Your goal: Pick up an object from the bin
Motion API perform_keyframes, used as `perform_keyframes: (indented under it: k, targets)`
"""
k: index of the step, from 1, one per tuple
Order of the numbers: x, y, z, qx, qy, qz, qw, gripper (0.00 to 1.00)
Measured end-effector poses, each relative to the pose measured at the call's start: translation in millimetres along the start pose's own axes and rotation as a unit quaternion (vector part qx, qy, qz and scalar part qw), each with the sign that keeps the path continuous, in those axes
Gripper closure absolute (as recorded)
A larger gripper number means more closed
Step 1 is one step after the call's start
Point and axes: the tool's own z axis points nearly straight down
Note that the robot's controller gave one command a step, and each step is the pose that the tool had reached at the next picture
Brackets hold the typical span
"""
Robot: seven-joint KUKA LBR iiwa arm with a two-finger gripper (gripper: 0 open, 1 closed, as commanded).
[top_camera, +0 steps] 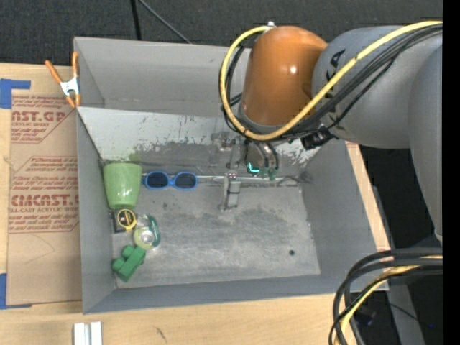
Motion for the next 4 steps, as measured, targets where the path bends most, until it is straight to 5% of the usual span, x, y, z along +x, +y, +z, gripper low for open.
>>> perform_keyframes:
  k: [1, 2, 3, 4]
  targets:
    - [93.4, 78.2, 65.2, -0.001, 0.0022, -0.012, 0.9999, 0.0]
    - [96.3, 135.4, 133.7, -0.001, -0.0015, -0.021, 0.9998, 0.0]
    - [93.2, 132.5, 128.9, -0.001, -0.005, -0.019, 0.9998, 1.0]
    - [75.6, 100.7, -13.1, -0.001, -0.0078, -0.023, 0.9997, 1.0]
